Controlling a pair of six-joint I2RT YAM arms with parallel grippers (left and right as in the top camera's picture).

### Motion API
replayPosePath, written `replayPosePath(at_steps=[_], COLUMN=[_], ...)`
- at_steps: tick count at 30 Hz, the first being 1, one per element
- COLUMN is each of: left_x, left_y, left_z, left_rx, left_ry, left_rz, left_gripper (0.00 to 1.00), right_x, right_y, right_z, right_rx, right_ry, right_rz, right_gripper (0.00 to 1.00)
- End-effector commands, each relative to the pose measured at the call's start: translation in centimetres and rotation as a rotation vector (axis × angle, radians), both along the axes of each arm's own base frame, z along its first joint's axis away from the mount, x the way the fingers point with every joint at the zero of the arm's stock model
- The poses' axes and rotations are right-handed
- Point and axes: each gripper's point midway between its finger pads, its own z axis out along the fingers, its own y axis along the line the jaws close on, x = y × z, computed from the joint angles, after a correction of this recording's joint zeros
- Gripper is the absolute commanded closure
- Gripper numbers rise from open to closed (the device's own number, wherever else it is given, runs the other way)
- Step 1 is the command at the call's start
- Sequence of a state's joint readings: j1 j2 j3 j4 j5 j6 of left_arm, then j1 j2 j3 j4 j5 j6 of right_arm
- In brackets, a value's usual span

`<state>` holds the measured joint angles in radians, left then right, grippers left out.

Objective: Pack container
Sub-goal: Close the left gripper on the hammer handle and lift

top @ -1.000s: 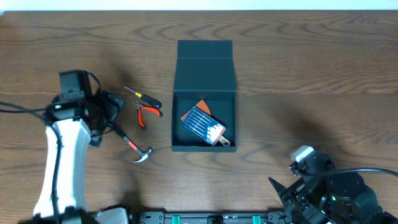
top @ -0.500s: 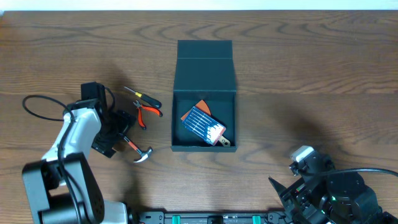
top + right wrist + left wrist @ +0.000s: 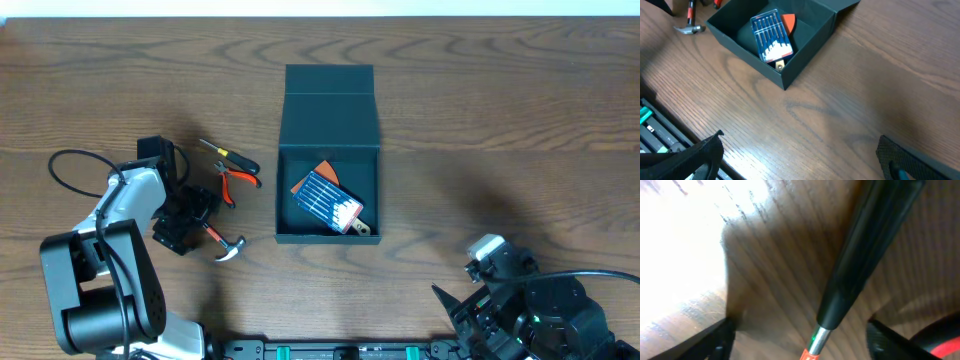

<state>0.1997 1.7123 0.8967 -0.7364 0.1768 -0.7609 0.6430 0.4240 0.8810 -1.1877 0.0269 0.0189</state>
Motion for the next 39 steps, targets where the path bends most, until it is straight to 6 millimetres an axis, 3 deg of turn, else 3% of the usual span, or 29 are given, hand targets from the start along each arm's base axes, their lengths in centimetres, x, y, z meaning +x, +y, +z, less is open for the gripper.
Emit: replayPosePath(at_steps=[1,9,15,22,29,39], left_x=[-0.1,-0.1,-0.1,0.0,0.8,2.6], left_y=[-0.2,-0.2,-0.2,-0.2,0.0,0.7], left_z=[-0.8,-0.8,-0.8,-0.7,0.7,6.3], left_rx=[-0.019,-0.020,-0.020,-0.018,-0.005,0.044], left_ry=[0.019,0.016,0.014,0.008,-0.052,-0.269], left_rz=[-0.005,-0.023,-0.023,-0.022,-0.022,-0.013], left_gripper=[0.26,0.66,0.86,0.92,0.93,0.93], right_x=[0.1,0.1,0.1,0.1,0.1,0.1], right_y=[-0.3,-0.3,-0.3,-0.3,-0.3,-0.3], right_z=[0.0,0.0,0.0,0.0,0.0,0.0], right_rx=[0.005,0.005,0.005,0.005,0.005,0.005], right_ry=[0.000,0.000,0.000,0.000,0.000,0.000], right_rz=[-0.025,-0.025,-0.025,-0.025,-0.025,-0.025], right_gripper=[0.01,0.01,0.01,0.01,0.01,0.01])
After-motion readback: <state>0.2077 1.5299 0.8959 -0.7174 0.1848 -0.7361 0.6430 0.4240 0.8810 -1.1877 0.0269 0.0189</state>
